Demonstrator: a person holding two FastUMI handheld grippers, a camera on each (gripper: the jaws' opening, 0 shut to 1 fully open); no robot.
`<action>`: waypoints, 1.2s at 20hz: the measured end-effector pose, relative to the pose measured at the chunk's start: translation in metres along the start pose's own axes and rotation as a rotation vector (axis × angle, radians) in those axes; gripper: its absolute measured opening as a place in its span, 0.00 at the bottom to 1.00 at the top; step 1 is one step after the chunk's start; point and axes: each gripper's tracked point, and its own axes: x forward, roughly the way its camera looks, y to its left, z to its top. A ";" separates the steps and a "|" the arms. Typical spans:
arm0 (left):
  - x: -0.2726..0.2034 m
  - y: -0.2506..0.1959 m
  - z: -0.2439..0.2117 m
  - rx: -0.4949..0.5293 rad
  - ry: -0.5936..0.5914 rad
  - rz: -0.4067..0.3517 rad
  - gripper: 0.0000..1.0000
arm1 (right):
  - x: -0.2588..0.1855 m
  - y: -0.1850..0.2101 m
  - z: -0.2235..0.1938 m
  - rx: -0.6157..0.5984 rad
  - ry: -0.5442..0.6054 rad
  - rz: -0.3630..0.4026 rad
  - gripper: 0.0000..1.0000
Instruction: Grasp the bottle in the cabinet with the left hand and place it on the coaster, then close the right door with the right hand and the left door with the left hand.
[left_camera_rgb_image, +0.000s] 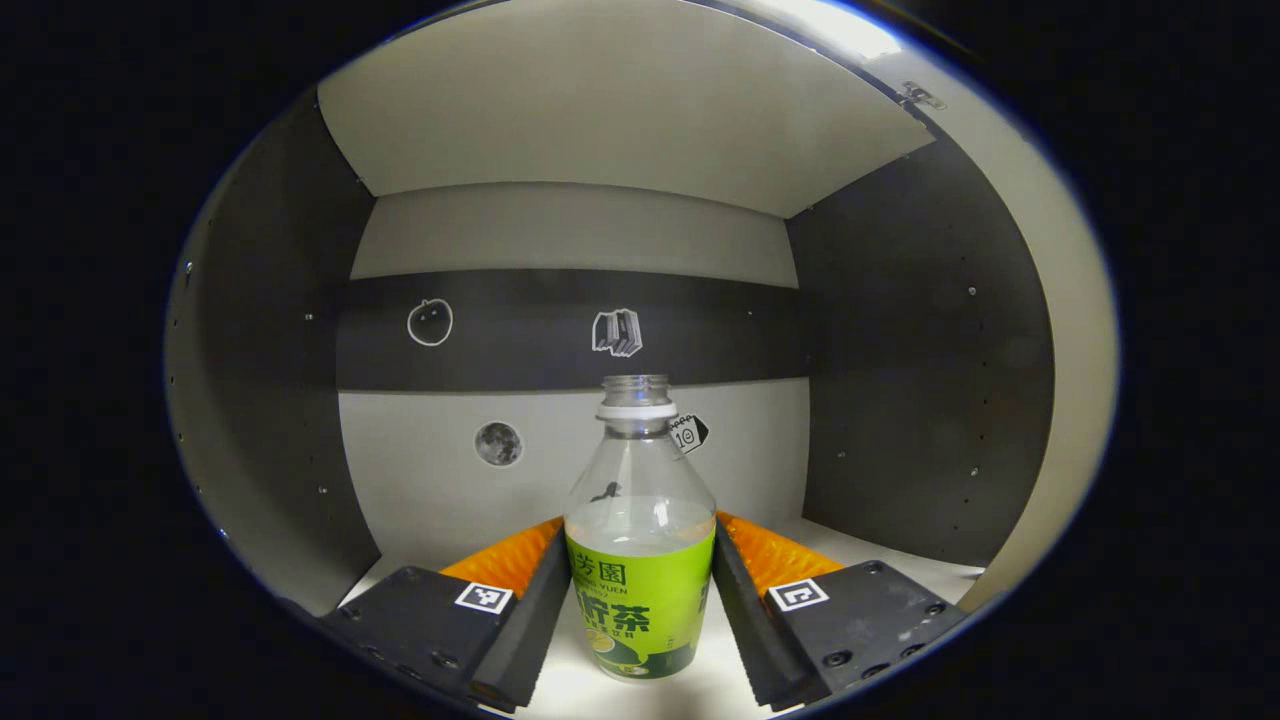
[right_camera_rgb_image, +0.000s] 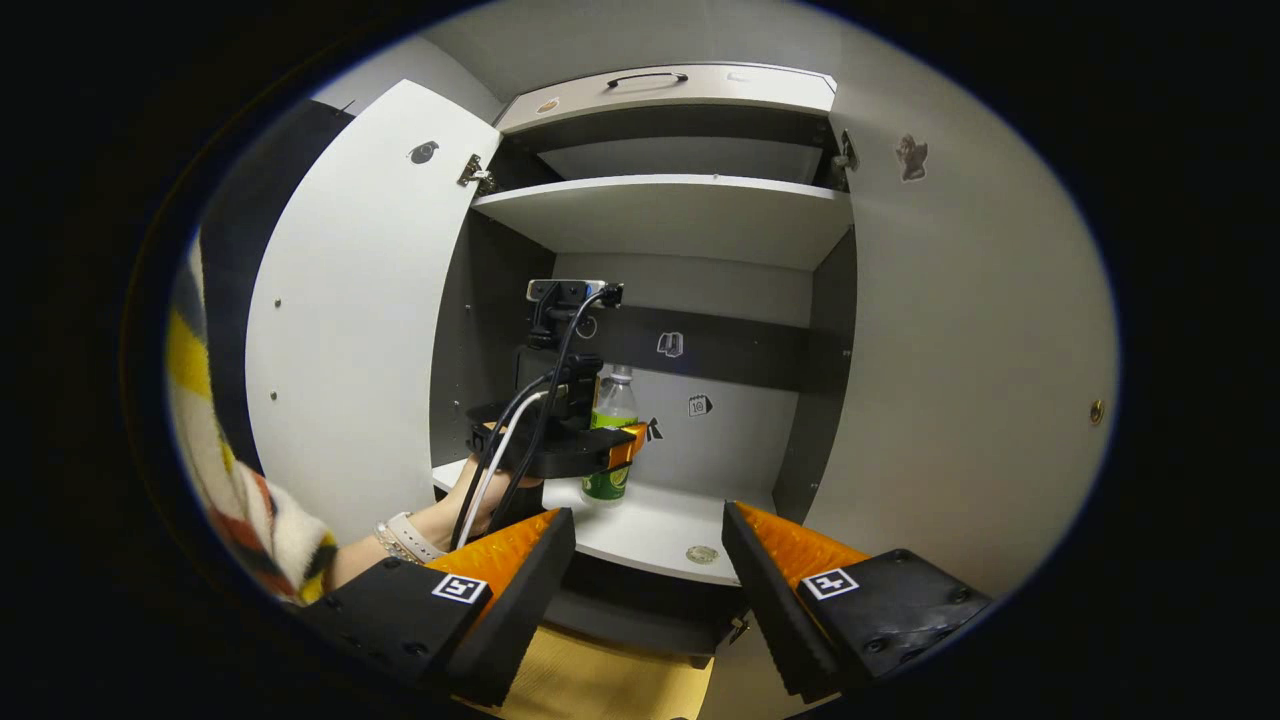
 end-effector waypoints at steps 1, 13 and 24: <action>-0.001 0.000 0.001 0.003 0.001 -0.001 0.77 | -0.001 0.000 0.000 0.001 -0.002 -0.001 0.98; -0.109 -0.012 0.048 0.000 -0.052 -0.039 0.77 | -0.038 -0.004 0.018 0.018 -0.045 -0.056 0.98; -0.236 -0.027 0.057 -0.018 -0.023 -0.098 0.77 | -0.122 0.026 0.021 0.000 -0.032 -0.162 0.98</action>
